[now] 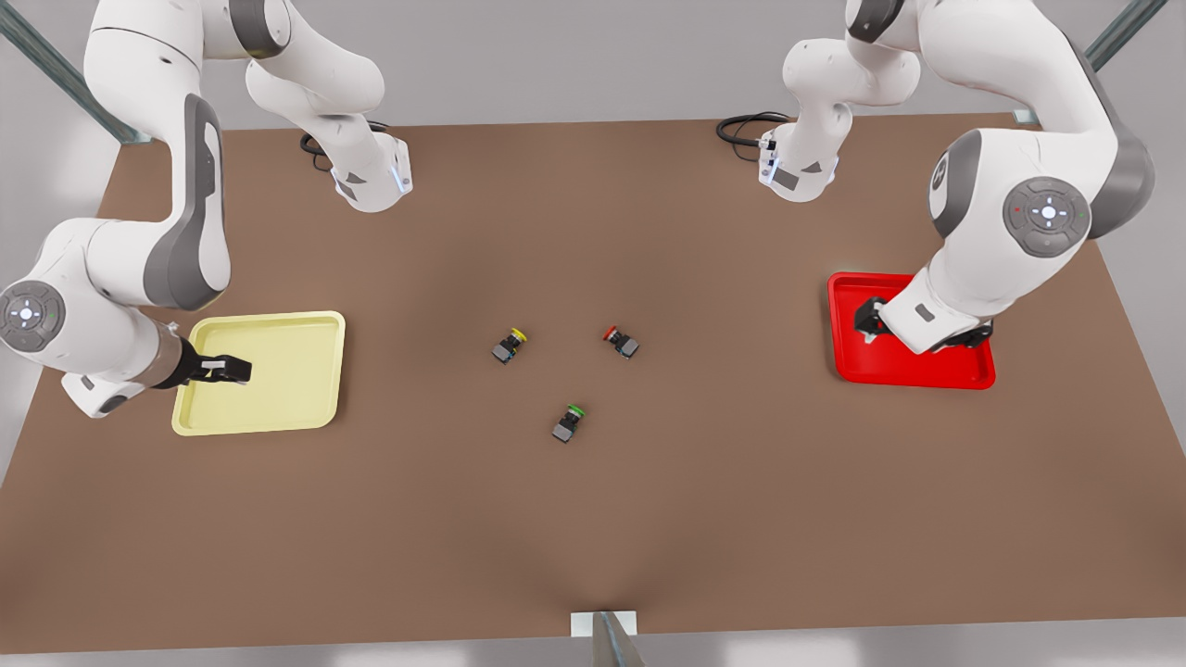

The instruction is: Place the switches on the corresponding trays according to their colors

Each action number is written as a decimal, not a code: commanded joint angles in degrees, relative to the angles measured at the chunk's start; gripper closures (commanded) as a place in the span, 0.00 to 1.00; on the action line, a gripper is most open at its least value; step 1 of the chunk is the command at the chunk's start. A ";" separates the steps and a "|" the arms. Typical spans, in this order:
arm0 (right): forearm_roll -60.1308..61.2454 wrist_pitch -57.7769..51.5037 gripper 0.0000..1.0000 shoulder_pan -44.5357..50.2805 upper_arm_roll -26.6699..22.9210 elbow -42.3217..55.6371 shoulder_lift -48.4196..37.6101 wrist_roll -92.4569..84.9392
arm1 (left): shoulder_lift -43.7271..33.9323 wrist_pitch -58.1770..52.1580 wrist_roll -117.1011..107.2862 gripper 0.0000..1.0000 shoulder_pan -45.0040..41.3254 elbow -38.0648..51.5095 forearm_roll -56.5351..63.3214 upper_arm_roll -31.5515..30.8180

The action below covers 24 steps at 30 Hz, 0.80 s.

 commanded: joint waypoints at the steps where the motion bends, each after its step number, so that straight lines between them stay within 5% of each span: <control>1: 0.05 0.00 0.00 0.00 0.09 0.03 0.00 0.09 | 0.03 0.09 -0.05 0.00 0.00 0.00 0.67 0.00; 5: 0.05 -0.70 0.00 4.66 4.91 -1.63 -0.36 18.43 | 3.81 1.75 -30.17 0.00 -4.39 -0.61 -5.39 -1.67; 11: 0.22 8.52 0.00 5.97 14.85 -13.59 -0.53 46.05 | 4.60 32.43 -74.05 0.00 -17.84 -25.04 -13.92 -1.76; 18: 1.10 18.63 0.00 5.97 21.71 -21.15 1.14 63.37 | 5.48 46.05 -88.46 0.00 -25.93 -35.16 -14.19 -1.76; 24: 1.46 28.30 0.00 10.54 22.41 -22.55 9.05 71.37 | 8.73 58.98 -89.35 0.00 -28.83 -43.06 -14.54 -1.76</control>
